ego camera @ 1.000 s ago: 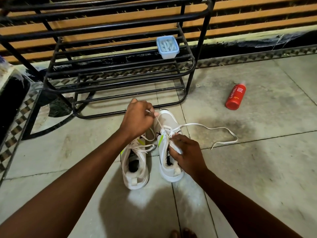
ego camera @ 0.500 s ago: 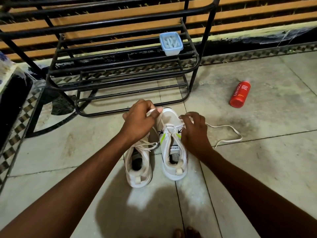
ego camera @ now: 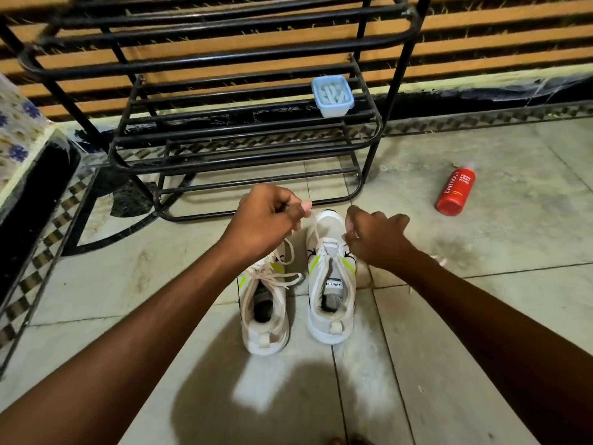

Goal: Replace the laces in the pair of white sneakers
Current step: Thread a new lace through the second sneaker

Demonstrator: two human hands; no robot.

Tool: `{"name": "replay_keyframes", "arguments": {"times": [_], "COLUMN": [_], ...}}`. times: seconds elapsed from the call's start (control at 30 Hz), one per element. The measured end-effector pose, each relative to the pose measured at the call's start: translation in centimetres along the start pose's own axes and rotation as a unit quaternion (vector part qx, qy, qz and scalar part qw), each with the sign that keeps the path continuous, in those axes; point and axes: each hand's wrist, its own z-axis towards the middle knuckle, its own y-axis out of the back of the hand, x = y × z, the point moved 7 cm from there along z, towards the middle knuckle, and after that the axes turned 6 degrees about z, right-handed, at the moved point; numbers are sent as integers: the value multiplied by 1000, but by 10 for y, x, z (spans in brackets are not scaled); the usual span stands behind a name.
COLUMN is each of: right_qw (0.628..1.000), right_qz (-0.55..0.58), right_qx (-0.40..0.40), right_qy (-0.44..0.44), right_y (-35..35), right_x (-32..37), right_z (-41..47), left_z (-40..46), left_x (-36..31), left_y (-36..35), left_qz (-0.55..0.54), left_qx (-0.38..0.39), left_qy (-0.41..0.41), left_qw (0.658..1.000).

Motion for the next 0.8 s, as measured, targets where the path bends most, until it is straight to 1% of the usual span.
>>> {"name": "replay_keyframes", "arguments": {"times": [0.03, 0.1, 0.13, 0.2, 0.3, 0.43, 0.5, 0.57, 0.7, 0.73, 0.8], "right_qw": [998, 975, 959, 937, 924, 899, 892, 900, 936, 937, 925], "right_qz": [66, 217, 280, 347, 377, 435, 449, 432, 345, 342, 377], "right_qx": [-8, -28, -39, -45, -44, -51, -50, -54, -57, -56, -38], "right_qy": [-21, -38, -26, 7, 37, 9, 6, 9, 35, 32, 21], "right_y": [10, 40, 56, 91, 144, 201, 226, 243, 262, 268, 272], "right_x": [-1, 4, 9, 25, 52, 79, 94, 105, 127, 130, 134], "right_z": [-2, -7, -10, -18, -29, -40, -45, -47, -54, -56, -59], "left_z": [-2, -7, -9, -12, -15, -18, -23, -28, -37, -38, -39], "left_x": [-6, -22, -31, -50, -84, -129, -151, -170, -194, -198, -201], "left_y": [3, 12, 16, 27, 45, 77, 93, 108, 130, 135, 140], "left_qz": [-2, -13, -22, -39, -53, -86, -106, -121, -116, -123, -146], "left_qx": [3, 6, 6, 2, -1, -13, -15, -11, 15, 21, 40], "left_qy": [-1, -10, -14, -21, -31, -37, -35, -38, -44, -38, -23], "left_qw": [1000, 1000, 1000, 999, 998, 995, 994, 992, 992, 991, 988]}}
